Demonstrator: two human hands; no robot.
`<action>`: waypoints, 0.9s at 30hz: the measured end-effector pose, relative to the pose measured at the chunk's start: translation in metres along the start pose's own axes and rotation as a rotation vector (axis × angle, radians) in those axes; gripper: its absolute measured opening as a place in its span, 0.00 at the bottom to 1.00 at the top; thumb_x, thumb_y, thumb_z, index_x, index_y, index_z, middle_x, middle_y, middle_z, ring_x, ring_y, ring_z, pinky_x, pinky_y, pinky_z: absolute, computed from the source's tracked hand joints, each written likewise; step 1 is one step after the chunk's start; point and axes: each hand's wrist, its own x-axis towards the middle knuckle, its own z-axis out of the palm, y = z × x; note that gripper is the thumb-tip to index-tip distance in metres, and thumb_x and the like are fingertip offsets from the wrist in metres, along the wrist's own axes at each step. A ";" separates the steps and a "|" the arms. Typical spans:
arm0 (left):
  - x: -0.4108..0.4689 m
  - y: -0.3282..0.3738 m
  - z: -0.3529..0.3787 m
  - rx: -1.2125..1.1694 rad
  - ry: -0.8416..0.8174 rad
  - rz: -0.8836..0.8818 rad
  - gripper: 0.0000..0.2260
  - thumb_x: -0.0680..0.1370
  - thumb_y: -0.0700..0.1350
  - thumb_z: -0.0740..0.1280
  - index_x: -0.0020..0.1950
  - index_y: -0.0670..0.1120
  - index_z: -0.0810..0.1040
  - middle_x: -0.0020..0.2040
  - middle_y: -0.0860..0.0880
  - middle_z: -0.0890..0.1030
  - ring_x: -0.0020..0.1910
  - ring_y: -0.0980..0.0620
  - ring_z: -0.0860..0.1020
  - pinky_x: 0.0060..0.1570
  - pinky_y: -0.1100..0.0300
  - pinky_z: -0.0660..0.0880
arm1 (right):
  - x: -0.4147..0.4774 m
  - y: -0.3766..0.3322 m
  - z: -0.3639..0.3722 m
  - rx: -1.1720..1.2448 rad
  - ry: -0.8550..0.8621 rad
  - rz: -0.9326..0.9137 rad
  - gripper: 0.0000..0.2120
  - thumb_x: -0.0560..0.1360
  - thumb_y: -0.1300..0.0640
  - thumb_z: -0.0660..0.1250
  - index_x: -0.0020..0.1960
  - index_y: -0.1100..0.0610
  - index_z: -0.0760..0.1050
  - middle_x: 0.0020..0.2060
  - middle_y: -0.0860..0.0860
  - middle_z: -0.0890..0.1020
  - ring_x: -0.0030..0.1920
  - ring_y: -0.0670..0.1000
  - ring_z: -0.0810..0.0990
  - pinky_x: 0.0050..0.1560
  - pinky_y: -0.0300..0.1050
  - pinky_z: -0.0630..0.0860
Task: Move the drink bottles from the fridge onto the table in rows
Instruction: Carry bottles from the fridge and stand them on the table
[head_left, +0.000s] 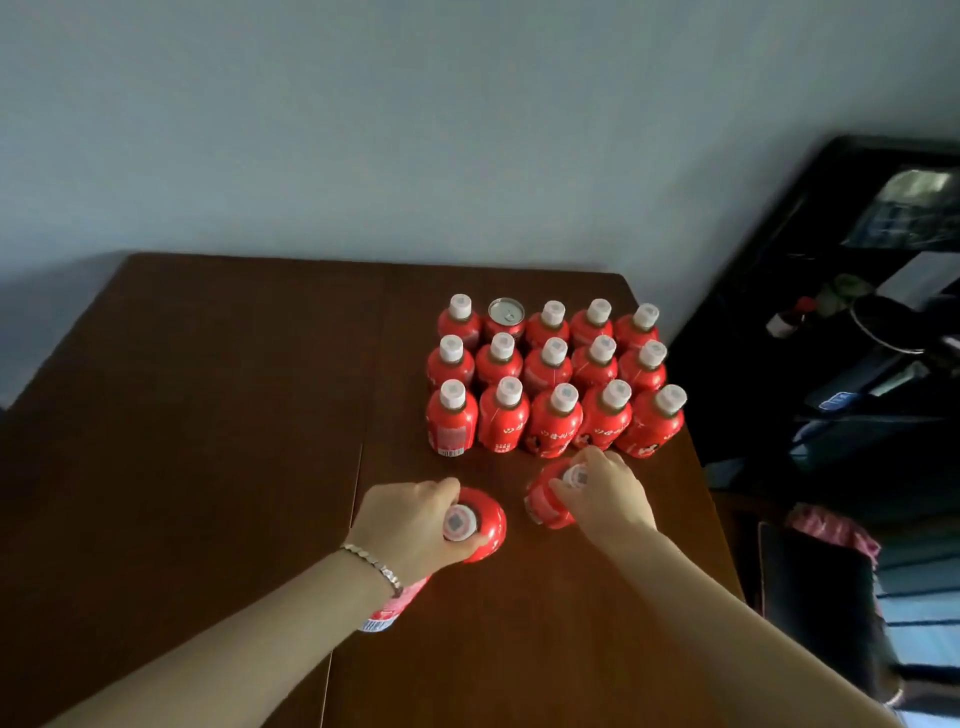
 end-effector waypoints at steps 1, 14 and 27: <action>0.006 -0.002 0.002 -0.007 -0.003 0.004 0.21 0.68 0.67 0.62 0.45 0.51 0.73 0.39 0.54 0.80 0.38 0.55 0.79 0.34 0.64 0.70 | 0.009 -0.001 0.001 -0.002 -0.002 0.002 0.16 0.72 0.49 0.67 0.56 0.55 0.73 0.53 0.52 0.74 0.51 0.55 0.77 0.49 0.49 0.75; 0.049 0.002 0.025 -0.025 -0.065 0.042 0.22 0.69 0.68 0.60 0.47 0.51 0.72 0.43 0.53 0.81 0.42 0.53 0.79 0.37 0.61 0.71 | -0.001 -0.011 0.017 -0.216 -0.149 -0.459 0.38 0.68 0.51 0.71 0.74 0.50 0.59 0.68 0.49 0.64 0.63 0.53 0.73 0.54 0.47 0.76; 0.057 -0.016 0.035 -0.200 -0.019 -0.178 0.24 0.69 0.56 0.71 0.60 0.51 0.69 0.54 0.53 0.74 0.54 0.51 0.74 0.43 0.58 0.71 | -0.004 -0.036 0.091 0.336 -0.029 0.054 0.39 0.70 0.49 0.71 0.75 0.51 0.54 0.72 0.50 0.63 0.62 0.57 0.75 0.57 0.46 0.72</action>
